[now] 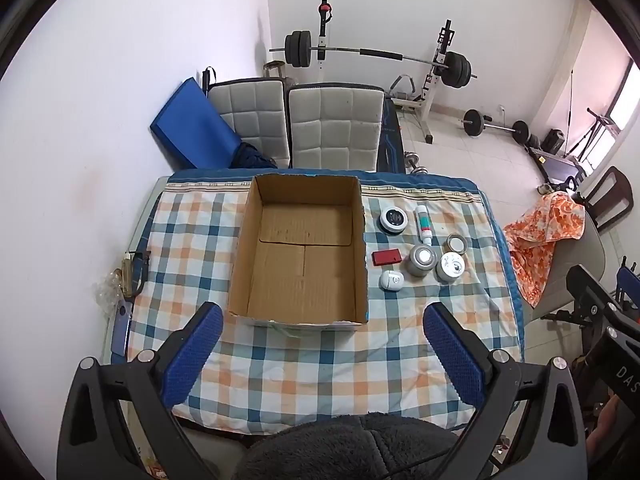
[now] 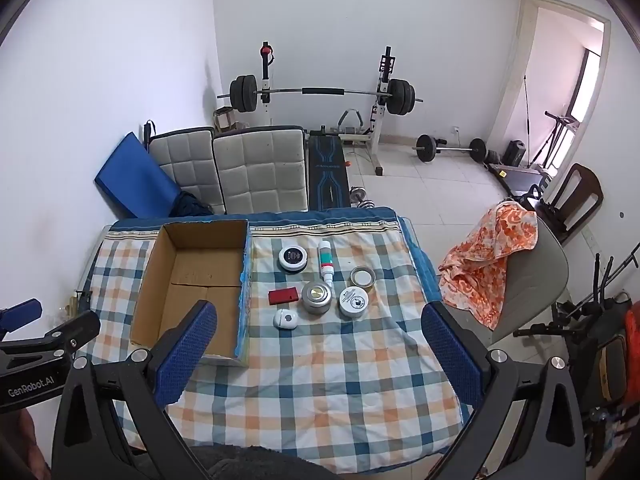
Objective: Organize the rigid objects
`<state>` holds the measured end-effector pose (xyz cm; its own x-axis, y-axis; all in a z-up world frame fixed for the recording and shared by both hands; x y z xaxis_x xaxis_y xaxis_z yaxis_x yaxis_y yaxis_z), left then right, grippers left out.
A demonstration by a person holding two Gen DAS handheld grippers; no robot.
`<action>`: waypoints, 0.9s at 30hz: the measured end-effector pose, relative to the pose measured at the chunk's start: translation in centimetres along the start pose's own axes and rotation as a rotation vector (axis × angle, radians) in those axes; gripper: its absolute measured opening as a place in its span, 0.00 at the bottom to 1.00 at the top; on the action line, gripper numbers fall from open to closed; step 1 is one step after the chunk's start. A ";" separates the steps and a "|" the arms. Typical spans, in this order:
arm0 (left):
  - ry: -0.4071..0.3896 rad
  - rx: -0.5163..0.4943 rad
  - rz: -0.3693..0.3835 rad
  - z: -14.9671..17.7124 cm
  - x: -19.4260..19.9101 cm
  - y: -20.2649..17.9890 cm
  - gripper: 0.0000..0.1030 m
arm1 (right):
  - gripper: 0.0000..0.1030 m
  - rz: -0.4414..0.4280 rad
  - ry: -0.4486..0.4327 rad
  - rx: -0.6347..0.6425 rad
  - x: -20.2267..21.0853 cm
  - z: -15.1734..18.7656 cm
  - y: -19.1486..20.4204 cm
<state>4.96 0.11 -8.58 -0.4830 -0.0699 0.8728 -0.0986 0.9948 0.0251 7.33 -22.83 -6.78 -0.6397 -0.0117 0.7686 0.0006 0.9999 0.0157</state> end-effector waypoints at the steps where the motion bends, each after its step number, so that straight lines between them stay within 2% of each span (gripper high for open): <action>1: -0.003 0.002 0.000 -0.1 0.0 0.1 1.00 | 1.00 0.001 -0.004 -0.001 0.0 0.0 0.0; 6: 0.000 0.006 -0.001 -1.0 -0.6 0.9 1.00 | 1.00 0.001 -0.010 0.002 -0.1 -0.1 0.6; 7: -0.023 -0.008 -0.006 -0.7 0.1 0.4 1.00 | 1.00 0.002 -0.010 0.007 -0.1 0.0 0.8; 12: -0.029 -0.007 -0.010 -0.6 0.0 0.4 1.00 | 1.00 -0.018 -0.012 -0.008 0.6 -0.3 -0.3; 27: -0.040 -0.009 -0.010 -0.4 0.8 0.2 1.00 | 1.00 -0.012 -0.014 0.006 0.6 -0.1 0.6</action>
Point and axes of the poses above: each gripper's, at about its wrist camera, not at the fingertips, and x roughly against the way its jaws point, y to its left, z to its underside, the point moved 10 cm from there along -x, roughly the way its jaws point, and after that the axes turned 4 degrees about -z, right-handed, at the moved point
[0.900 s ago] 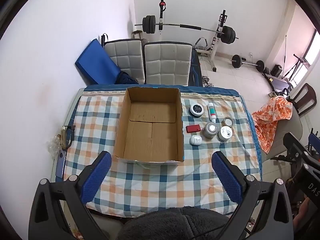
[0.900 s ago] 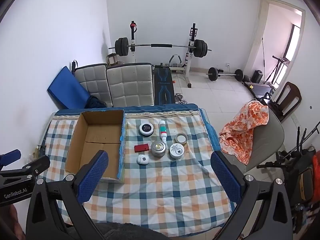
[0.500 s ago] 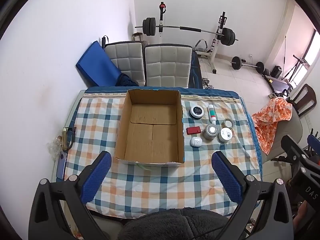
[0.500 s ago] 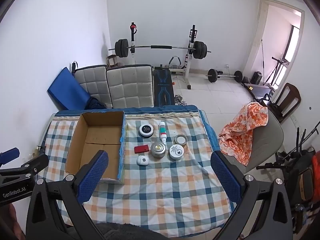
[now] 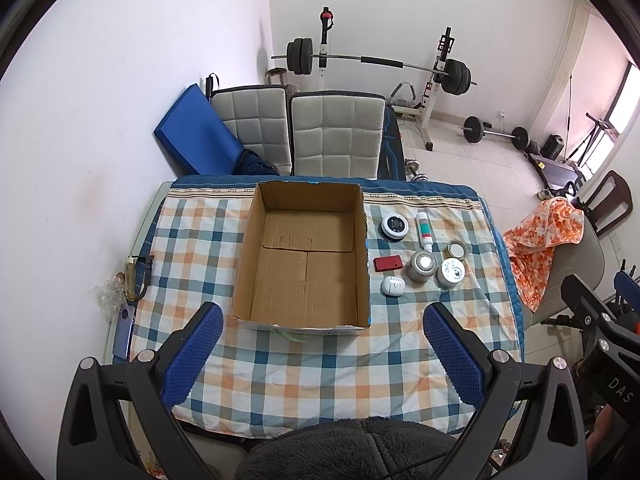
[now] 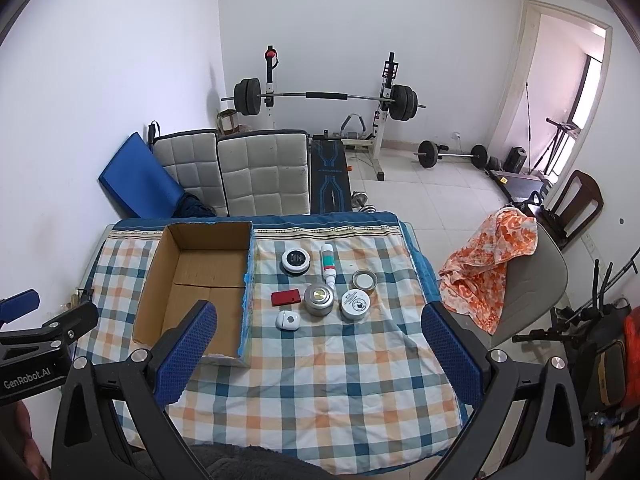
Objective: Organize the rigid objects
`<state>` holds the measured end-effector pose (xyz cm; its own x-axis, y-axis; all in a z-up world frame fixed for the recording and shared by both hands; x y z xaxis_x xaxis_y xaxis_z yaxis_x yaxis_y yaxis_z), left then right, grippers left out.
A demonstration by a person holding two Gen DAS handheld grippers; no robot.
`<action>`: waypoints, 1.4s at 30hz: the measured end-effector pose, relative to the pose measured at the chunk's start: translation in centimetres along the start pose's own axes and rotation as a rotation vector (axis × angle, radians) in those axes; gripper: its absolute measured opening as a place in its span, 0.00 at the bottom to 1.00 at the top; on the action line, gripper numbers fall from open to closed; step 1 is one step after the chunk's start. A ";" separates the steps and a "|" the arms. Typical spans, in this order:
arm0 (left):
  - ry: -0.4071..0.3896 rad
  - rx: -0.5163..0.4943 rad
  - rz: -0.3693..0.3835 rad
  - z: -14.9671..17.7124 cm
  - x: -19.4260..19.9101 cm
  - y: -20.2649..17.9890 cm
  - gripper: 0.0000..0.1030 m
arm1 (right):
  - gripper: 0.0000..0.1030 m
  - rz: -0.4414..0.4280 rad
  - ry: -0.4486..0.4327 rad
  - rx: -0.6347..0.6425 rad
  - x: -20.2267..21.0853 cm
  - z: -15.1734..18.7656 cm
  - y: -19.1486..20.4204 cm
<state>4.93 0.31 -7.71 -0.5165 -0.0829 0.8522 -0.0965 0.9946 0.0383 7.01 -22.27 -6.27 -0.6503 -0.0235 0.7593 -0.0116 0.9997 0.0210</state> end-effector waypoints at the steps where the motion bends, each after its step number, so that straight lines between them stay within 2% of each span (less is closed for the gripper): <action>1: 0.000 -0.001 0.001 0.0 0.0 0.0 1.00 | 1.00 0.002 -0.001 0.000 0.0 0.0 0.0; 42: 0.002 0.008 0.013 0.4 0.3 0.0 1.00 | 1.00 0.014 0.002 0.005 0.4 0.0 -0.6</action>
Point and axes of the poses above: each gripper's, at about its wrist camera, not at the fingertips, and x roughly against the way its jaws point, y to its left, z to its underside, the point moved 10 cm from there along -x, roughly the way its jaws point, and after that the axes turned 4 degrees about -z, right-handed, at the moved point
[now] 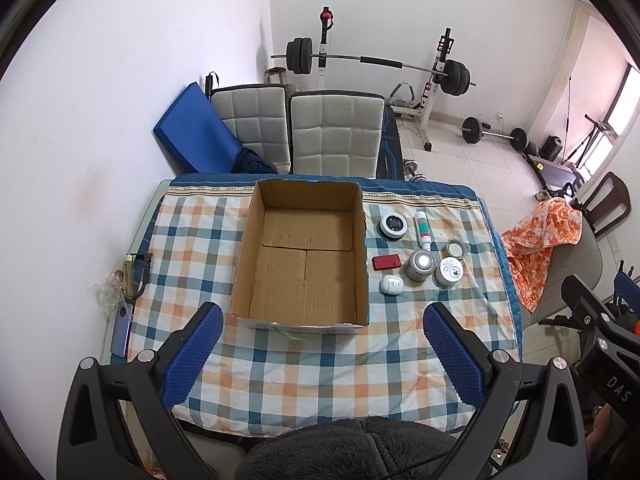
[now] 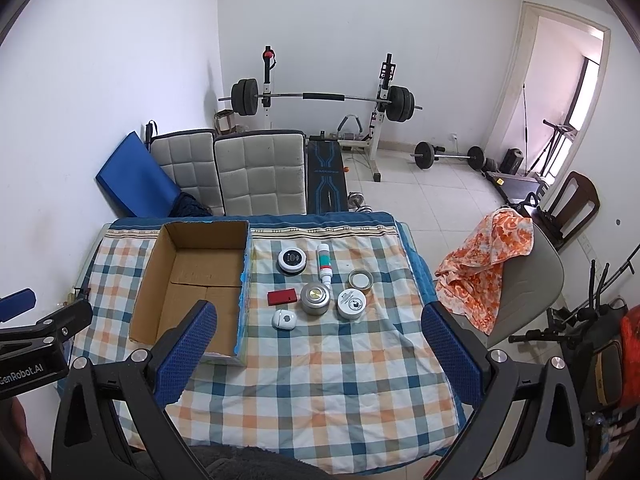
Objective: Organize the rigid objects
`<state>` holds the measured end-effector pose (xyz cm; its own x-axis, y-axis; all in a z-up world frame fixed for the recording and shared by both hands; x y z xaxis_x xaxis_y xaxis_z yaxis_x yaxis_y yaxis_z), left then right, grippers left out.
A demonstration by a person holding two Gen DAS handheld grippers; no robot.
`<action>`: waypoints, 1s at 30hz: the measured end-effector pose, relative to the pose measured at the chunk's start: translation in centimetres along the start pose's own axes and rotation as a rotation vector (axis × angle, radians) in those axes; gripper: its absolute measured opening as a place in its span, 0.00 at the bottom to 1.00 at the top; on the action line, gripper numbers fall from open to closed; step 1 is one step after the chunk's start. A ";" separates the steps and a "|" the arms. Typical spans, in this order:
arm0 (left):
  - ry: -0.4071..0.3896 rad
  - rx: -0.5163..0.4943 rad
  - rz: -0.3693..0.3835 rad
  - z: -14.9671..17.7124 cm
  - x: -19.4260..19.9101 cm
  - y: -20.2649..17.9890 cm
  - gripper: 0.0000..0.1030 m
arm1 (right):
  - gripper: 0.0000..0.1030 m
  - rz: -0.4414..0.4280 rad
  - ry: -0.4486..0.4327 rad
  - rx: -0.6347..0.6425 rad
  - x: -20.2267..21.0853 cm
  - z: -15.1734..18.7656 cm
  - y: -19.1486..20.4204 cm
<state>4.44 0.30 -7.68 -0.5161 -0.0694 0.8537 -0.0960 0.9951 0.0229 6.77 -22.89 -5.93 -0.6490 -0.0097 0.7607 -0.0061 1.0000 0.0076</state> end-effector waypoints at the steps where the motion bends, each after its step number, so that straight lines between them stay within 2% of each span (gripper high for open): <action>1: 0.000 0.001 0.001 0.0 0.0 0.0 1.00 | 1.00 0.002 0.000 0.002 0.0 0.0 0.0; 23: 0.008 0.002 0.000 -0.1 -0.2 -0.1 1.00 | 1.00 0.000 0.003 0.001 0.1 0.1 -0.2; 27: 0.028 0.006 -0.004 -0.6 -2.1 0.5 1.00 | 1.00 -0.003 0.020 -0.012 -0.4 0.0 -0.4; 30: 0.049 0.021 -0.016 -0.8 -4.6 1.7 1.00 | 1.00 -0.001 0.051 -0.028 -2.6 0.0 -0.3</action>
Point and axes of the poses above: each gripper's, at about its wrist camera, not at the fingertips, and x roughly against the way its jaws point, y to its left, z to its underside, the point moved 10 cm from there along -x, roughly the way its jaws point, and after that the axes turned 4 degrees about -z, right-handed, at the moved point
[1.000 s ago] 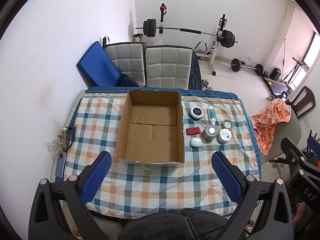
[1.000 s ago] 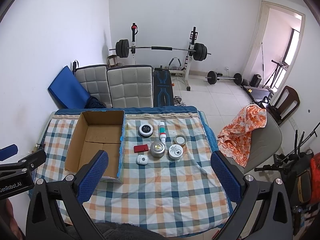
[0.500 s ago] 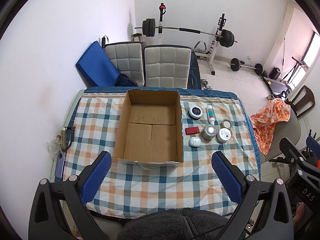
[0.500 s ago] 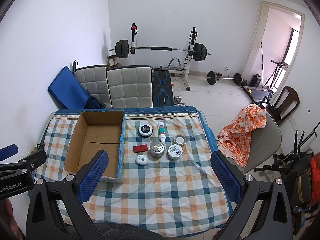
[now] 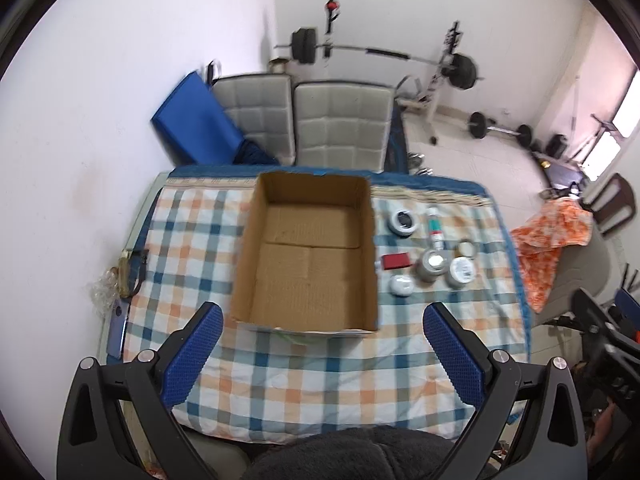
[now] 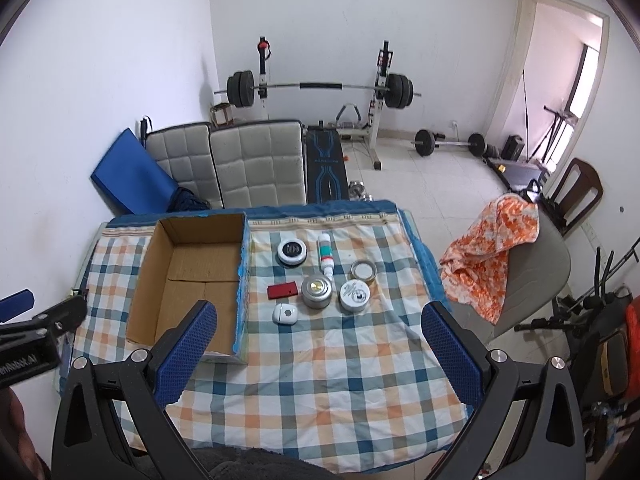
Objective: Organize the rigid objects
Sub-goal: 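Grip the box wall with the left tool while the right tool approaches the silver tin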
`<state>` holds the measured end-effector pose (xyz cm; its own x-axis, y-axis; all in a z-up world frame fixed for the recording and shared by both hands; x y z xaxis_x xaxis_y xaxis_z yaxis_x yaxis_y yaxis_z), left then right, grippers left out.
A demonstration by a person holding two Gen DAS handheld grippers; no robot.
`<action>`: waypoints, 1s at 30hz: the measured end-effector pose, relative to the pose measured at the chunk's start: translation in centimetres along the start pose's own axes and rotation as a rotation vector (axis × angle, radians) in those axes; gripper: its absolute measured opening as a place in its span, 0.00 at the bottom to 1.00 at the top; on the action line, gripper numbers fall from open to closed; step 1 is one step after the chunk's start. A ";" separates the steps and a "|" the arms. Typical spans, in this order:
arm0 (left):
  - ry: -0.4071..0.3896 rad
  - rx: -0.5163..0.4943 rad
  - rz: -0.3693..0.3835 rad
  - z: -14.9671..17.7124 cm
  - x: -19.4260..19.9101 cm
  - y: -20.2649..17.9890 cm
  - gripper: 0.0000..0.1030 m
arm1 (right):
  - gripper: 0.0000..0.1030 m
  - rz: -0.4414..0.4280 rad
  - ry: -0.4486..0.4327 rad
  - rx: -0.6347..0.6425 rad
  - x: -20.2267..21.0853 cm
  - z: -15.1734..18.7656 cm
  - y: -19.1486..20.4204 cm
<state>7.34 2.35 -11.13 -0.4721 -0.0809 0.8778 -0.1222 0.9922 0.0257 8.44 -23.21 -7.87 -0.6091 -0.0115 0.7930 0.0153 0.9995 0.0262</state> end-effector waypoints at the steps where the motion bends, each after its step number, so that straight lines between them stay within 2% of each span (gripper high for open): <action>1: 0.003 0.007 0.005 -0.3 -1.2 0.5 1.00 | 1.00 -0.005 0.015 -0.013 -1.0 0.1 -0.2; 8: 0.072 0.035 -0.073 -1.3 -9.5 5.1 1.00 | 1.00 0.006 0.122 -0.075 -8.8 2.0 -1.7; 10: 0.103 0.035 -0.073 -1.4 -12.6 6.5 1.00 | 1.00 0.007 0.158 -0.085 -11.6 2.7 -2.0; 18: 0.296 0.014 -0.106 1.1 -23.1 9.9 1.00 | 1.00 0.031 0.313 -0.093 -22.7 5.7 -3.1; 19: 0.322 0.008 -0.106 1.6 -24.4 10.2 0.99 | 1.00 0.010 0.327 -0.100 -24.2 6.0 -3.1; 22: 0.404 0.002 -0.109 3.6 -28.1 11.2 0.90 | 1.00 0.003 0.385 -0.112 -27.6 7.3 -3.1; 24: 0.457 0.004 -0.103 4.8 -30.1 11.7 0.89 | 1.00 0.005 0.414 -0.122 -29.5 8.0 -3.3; 26: 0.491 -0.005 -0.098 5.8 -31.5 11.9 0.74 | 1.00 -0.010 0.453 -0.139 -31.4 8.8 -3.2; 30: 0.551 -0.015 -0.077 7.7 -33.8 12.2 0.58 | 1.00 -0.008 0.500 -0.154 -34.6 9.9 -3.1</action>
<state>15.09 16.42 -44.16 0.0646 -0.0957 0.9933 -0.1237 0.9869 0.1032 21.58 -25.64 -41.40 -0.1575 -0.0685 0.9851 0.1512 0.9842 0.0926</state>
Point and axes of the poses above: each gripper's, at about its wrist camera, not at the fingertips, and x roughly against the way its jaws point, y to its left, z to its underside, the point moved 10 cm from there along -x, roughly the way its jaws point, and after that the axes turned 4 degrees about -z, right-handed, at the moved point
